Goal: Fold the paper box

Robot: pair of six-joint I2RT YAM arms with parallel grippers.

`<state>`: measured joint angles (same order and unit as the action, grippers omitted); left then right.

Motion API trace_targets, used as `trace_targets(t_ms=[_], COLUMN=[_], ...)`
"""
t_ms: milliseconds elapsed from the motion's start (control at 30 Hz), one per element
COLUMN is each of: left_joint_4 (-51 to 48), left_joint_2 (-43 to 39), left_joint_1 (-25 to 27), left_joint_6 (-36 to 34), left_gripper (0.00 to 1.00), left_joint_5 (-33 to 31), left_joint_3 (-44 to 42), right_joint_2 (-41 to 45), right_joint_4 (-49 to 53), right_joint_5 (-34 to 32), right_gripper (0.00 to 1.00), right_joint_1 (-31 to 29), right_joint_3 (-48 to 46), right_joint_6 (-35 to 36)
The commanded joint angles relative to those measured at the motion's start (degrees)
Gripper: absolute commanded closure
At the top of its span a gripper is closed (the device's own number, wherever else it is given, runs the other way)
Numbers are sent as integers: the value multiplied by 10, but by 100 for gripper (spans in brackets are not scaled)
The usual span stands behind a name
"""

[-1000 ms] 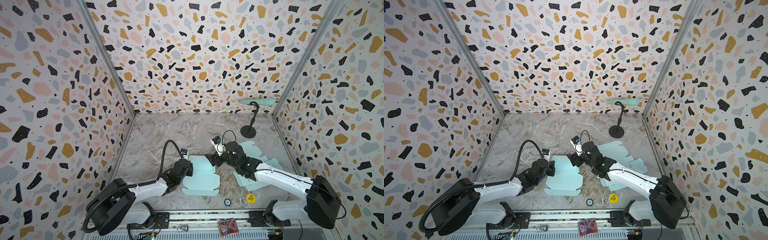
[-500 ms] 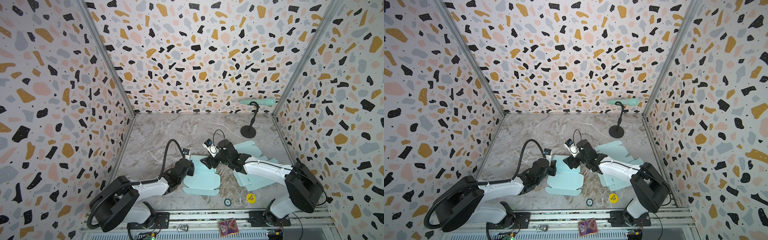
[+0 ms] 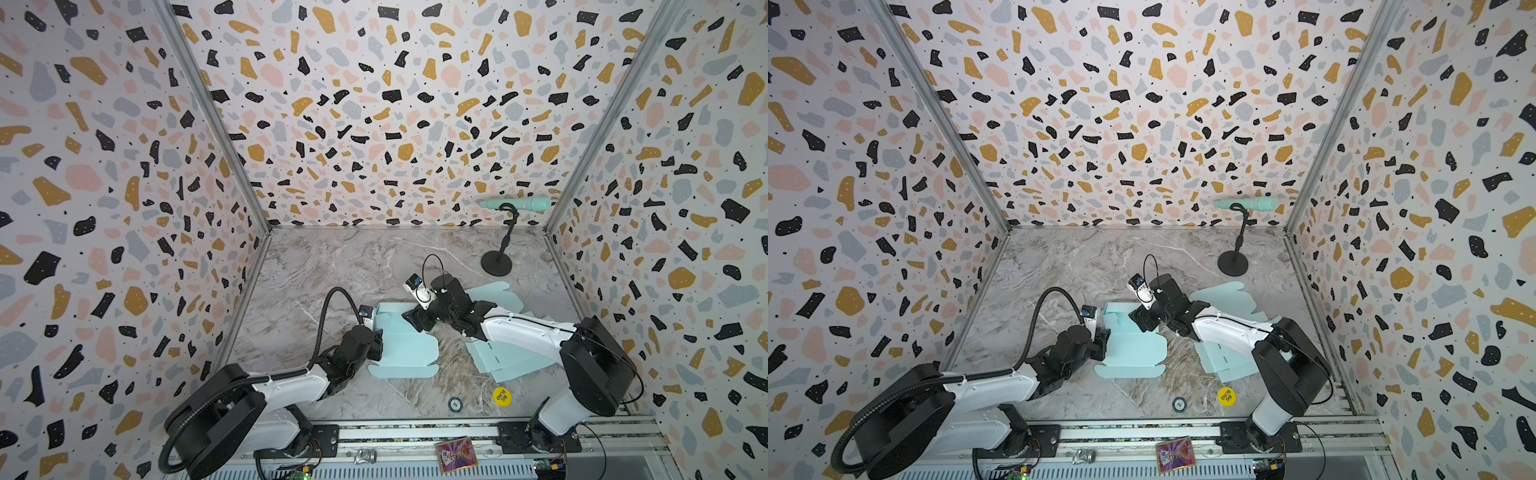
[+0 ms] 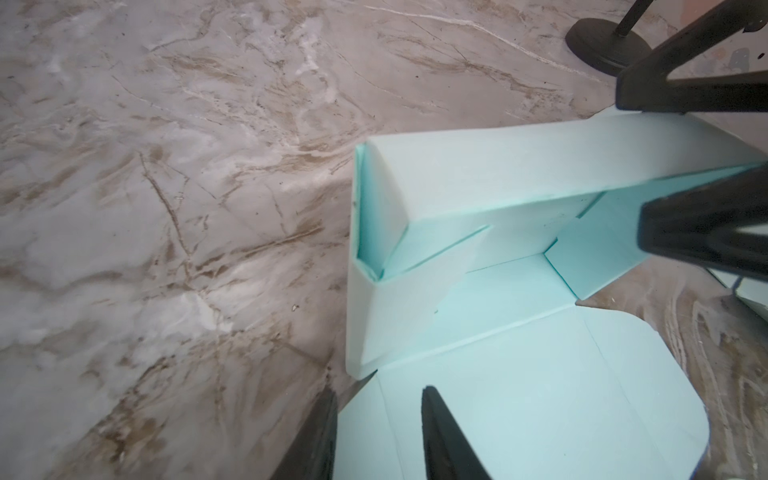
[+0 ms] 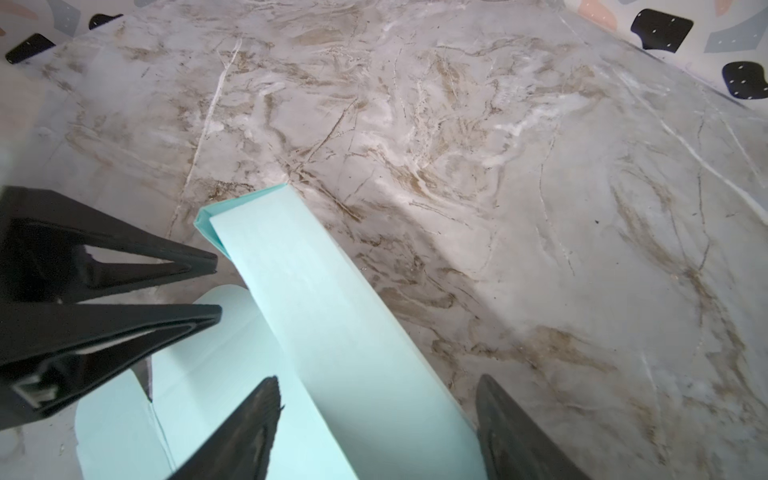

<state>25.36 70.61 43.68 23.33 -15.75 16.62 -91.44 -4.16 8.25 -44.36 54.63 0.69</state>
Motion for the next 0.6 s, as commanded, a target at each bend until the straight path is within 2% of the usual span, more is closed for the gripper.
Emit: trace_targets(t_ms=[0,167,367,567], left_joint_4=[15,46,94,134], left_joint_2=[-15,7,36,1], left_joint_1=[3,-9,-48,-60], left_joint_6=[-4,-32,-58,-53], left_gripper=[62,60,61,60], left_joint_5=[-7,-17,36,89], left_joint_3=[-17,3,13,-27], right_joint_2=[5,-17,-41,-58], right_joint_4=[27,42,54,64], right_joint_5=[-4,-3,18,16], right_gripper=[23,23,26,28], right_joint_1=[0,-4,-5,-6], right_joint_3=[21,48,75,94], right_joint_6=[26,50,64,79])
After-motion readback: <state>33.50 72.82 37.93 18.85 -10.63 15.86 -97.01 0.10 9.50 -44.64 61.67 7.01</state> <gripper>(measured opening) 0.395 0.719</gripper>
